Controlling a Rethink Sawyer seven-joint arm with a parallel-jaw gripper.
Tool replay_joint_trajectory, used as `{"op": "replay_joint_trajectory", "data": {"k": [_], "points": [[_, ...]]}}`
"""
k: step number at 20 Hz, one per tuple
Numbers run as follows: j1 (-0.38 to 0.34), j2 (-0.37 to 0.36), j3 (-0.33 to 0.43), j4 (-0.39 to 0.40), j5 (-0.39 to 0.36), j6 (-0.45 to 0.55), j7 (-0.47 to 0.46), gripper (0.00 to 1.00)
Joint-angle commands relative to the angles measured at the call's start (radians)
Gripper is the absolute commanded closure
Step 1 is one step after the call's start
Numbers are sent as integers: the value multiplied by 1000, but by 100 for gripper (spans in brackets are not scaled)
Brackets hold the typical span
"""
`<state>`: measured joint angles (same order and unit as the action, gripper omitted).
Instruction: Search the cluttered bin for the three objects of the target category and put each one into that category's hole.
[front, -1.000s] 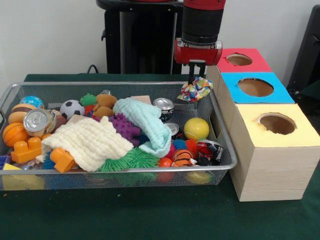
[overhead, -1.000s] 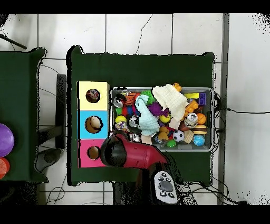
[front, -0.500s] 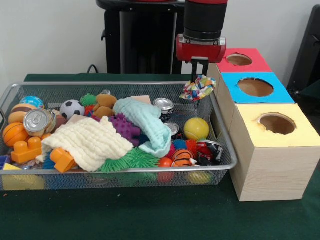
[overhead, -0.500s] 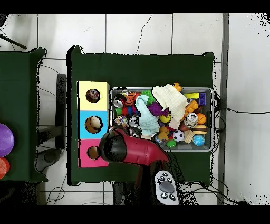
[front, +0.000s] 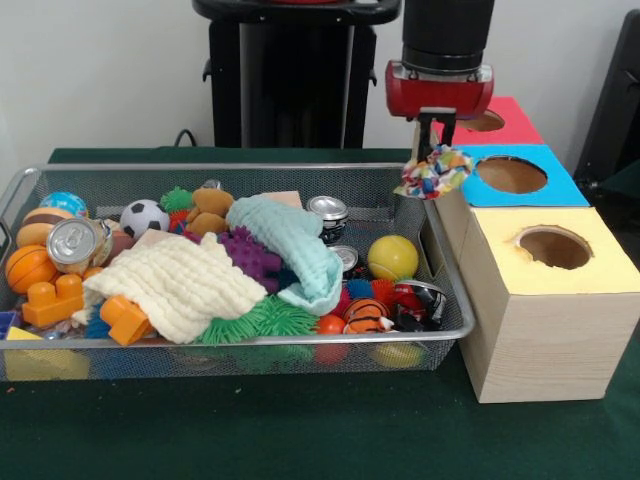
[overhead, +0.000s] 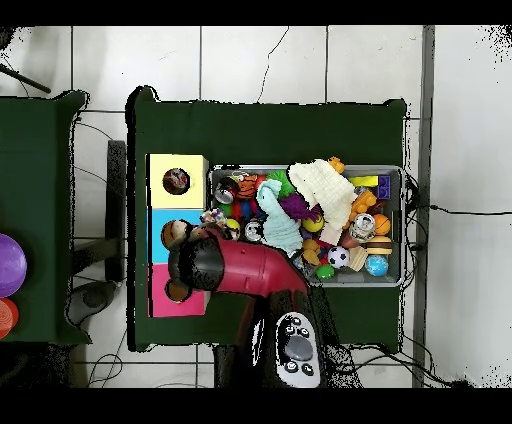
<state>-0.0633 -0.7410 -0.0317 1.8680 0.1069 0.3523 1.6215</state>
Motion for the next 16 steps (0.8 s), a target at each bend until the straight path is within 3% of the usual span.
{"op": "replay_joint_trajectory", "data": {"k": [1,7,16], "points": [[19,8,18,-163,75,191,223,100],[44,15,11,-205,94,235,234,100],[139,97,-18,-247,150,176,315,100]]}}
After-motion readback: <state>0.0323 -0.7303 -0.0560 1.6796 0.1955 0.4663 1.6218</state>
